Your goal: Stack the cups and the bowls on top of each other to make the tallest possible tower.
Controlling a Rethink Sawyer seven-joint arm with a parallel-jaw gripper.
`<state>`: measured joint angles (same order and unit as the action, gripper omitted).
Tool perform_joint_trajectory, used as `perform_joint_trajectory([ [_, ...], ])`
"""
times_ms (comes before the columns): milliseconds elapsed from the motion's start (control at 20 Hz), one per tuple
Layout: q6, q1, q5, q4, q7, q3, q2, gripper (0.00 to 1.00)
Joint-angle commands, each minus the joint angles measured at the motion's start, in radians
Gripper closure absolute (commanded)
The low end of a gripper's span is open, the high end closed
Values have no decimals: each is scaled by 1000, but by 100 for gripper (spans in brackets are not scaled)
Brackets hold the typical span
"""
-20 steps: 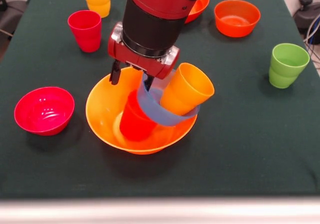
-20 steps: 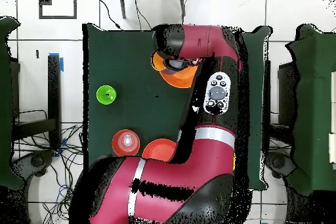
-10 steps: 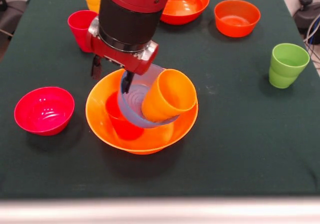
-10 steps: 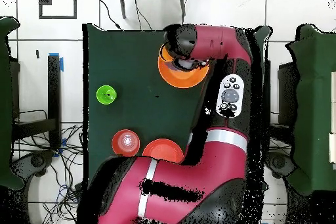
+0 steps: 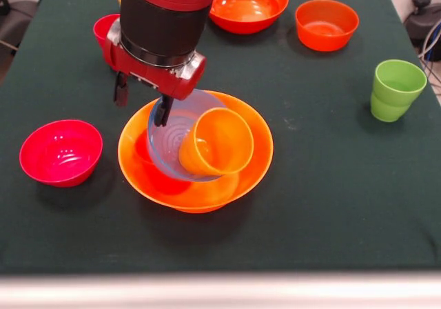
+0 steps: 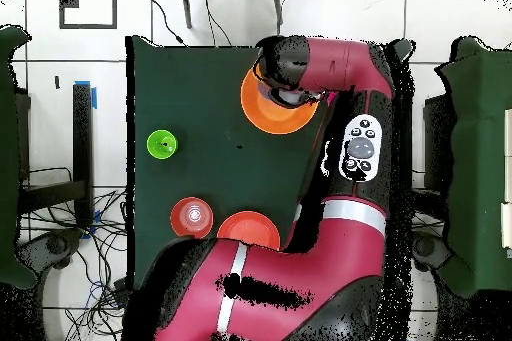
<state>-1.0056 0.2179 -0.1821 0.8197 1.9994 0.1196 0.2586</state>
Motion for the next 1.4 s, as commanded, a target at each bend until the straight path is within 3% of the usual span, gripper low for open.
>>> perform_joint_trajectory([
  [50, -18, 14, -65, 101, -304, -124, -8, 0],
  [700, 10, 34, -77, 132, -330, -134, 8, 0],
  [950, 33, 81, -82, 167, -401, -159, 35, 0],
  [1300, 50, 104, -94, 173, -412, -176, 31, 0],
  [1350, 51, 103, -95, 178, -409, -174, 34, 100],
  [1400, 58, 103, -94, 184, -409, -175, 36, 100],
])
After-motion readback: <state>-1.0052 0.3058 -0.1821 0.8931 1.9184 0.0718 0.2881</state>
